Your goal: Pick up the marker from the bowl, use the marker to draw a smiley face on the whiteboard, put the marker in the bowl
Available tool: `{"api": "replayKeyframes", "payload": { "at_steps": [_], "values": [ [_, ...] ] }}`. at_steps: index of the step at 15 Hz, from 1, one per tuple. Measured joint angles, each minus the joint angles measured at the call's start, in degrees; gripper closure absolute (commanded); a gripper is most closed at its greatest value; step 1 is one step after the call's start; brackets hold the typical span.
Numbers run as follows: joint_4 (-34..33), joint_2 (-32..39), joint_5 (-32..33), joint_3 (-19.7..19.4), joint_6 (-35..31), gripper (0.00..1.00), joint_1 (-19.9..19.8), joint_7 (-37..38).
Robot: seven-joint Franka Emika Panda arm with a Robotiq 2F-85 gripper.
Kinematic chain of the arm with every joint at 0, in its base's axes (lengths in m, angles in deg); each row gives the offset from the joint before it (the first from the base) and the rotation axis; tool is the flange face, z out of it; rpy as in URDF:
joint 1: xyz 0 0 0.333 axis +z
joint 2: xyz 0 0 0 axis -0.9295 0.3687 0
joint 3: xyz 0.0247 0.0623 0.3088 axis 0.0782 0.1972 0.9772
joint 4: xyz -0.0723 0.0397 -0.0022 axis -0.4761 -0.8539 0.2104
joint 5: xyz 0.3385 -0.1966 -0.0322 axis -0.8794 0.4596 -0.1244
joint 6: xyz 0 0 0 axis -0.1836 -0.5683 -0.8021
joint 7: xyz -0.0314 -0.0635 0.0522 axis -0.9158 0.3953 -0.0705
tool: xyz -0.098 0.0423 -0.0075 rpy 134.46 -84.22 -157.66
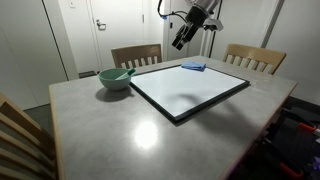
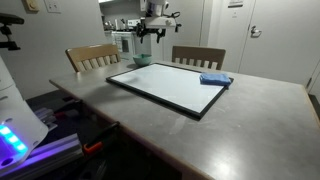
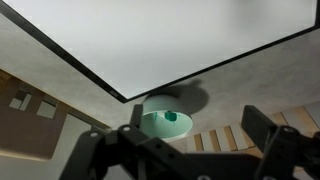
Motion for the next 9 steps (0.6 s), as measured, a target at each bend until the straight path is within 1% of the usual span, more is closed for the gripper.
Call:
{"api": "replayKeyframes", "payload": {
  "at_steps": [5,9],
  "values": [
    [-5.9,5.8,-4.4,4.6,0.0,0.00,-2.7,-1.6],
    [-8.8,8.9,-7.9,7.3,-0.2,0.00,-3.0,-3.3]
  ]
}}
